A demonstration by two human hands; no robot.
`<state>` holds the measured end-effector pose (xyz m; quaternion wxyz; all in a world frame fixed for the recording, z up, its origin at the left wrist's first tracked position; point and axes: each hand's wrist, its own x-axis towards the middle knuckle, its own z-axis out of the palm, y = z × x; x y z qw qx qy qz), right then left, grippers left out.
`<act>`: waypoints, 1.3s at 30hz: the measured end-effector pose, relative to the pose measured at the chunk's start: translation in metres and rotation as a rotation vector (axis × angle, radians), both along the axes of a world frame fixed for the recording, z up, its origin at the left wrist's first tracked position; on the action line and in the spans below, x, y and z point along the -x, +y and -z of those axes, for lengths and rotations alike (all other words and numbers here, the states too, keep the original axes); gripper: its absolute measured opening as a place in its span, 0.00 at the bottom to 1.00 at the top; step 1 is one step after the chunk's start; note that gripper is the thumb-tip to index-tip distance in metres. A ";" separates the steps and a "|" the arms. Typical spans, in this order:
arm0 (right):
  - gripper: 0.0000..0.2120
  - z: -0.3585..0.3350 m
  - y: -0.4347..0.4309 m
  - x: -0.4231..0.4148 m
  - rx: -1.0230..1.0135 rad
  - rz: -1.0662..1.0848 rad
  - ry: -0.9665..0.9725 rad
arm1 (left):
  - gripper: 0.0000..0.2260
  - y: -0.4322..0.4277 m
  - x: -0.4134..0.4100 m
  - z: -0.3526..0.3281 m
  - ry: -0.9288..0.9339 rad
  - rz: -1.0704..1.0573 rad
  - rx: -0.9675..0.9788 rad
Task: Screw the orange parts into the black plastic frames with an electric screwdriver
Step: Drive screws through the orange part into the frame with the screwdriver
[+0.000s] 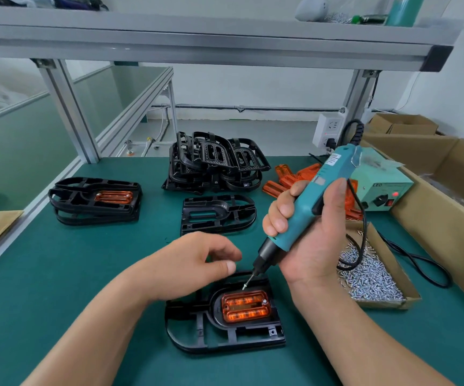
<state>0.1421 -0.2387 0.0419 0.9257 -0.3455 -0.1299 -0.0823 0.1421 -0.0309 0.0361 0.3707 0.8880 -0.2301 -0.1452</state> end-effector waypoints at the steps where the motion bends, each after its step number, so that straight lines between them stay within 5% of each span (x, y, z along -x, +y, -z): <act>1: 0.27 0.000 0.003 0.001 0.011 -0.022 -0.008 | 0.09 0.002 -0.001 0.000 0.003 0.026 -0.071; 5: 0.29 0.002 0.020 0.007 0.064 -0.106 -0.025 | 0.05 0.004 -0.001 -0.002 0.039 0.110 -0.184; 39: 0.30 0.004 0.050 0.020 0.435 -0.307 -0.307 | 0.10 -0.001 0.008 -0.010 0.075 0.020 -0.074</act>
